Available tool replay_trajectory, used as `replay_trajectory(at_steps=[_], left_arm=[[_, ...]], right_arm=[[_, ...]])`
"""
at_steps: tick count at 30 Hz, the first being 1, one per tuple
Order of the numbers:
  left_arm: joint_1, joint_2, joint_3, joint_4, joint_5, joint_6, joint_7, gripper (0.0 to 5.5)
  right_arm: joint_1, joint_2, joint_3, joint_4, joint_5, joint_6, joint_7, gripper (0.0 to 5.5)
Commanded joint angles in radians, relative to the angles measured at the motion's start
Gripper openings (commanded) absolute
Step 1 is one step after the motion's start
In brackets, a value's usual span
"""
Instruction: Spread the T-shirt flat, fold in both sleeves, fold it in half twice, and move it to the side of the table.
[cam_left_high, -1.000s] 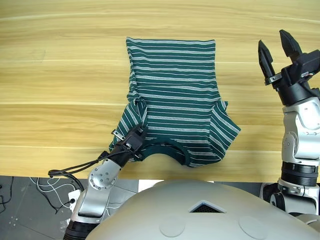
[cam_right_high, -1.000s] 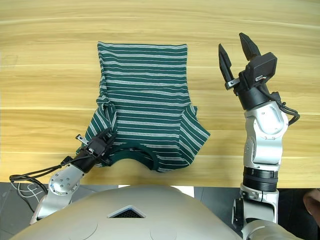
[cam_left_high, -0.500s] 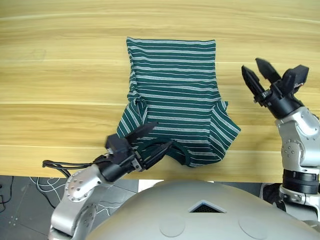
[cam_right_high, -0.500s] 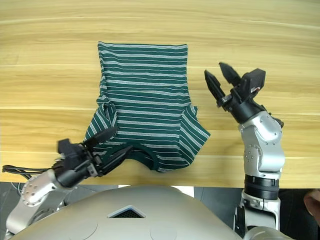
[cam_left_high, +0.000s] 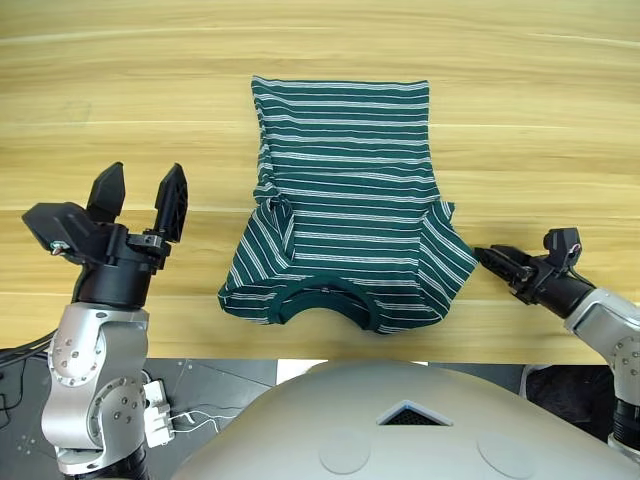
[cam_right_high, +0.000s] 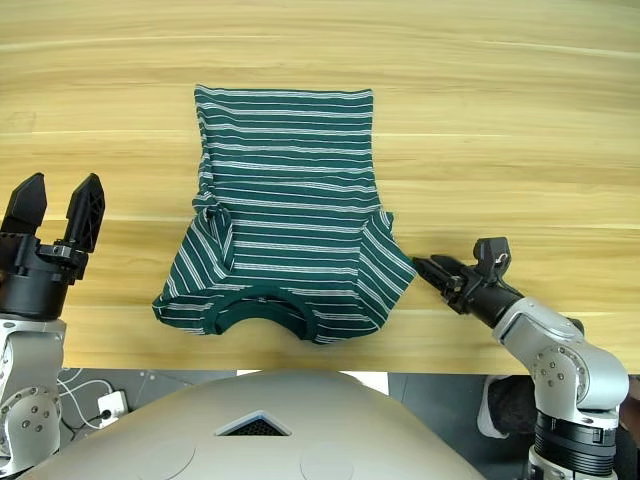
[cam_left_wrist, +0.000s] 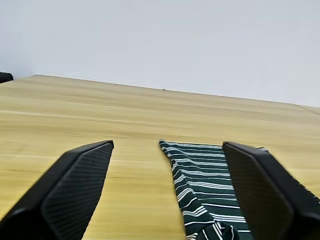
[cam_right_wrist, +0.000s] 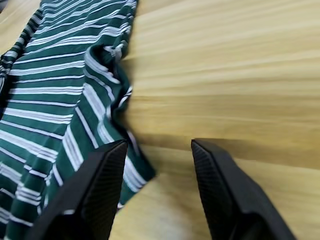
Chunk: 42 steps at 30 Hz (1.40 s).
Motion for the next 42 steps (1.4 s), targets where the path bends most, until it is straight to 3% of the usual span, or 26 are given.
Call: replay_trajectory(at_steps=[1,8,22,34,42], left_arm=[[-0.005,-0.013,-0.012,0.008,0.037,0.026,-0.003,4.05],[-0.017,-0.027,-0.016,0.011,0.057,0.051,-0.012,4.05],[-0.031,-0.054,-0.016,0.017,0.063,0.082,-0.020,4.08],[-0.043,-0.064,-0.020,0.037,0.083,0.082,-0.048,4.08],[-0.034,-0.063,-0.050,-0.011,0.131,0.070,-0.068,4.08]], right_arm=[[0.041,-0.016,0.055,0.005,-0.042,0.037,0.000,2.39],[0.030,-0.038,0.087,0.003,-0.076,0.010,0.030,2.39],[-0.005,-0.004,0.136,-0.009,-0.141,-0.055,0.030,0.02],[-0.127,0.017,0.108,-0.173,-0.166,-0.159,0.019,0.02],[-0.116,-0.081,0.374,-0.294,-0.415,-0.270,0.060,0.02]])
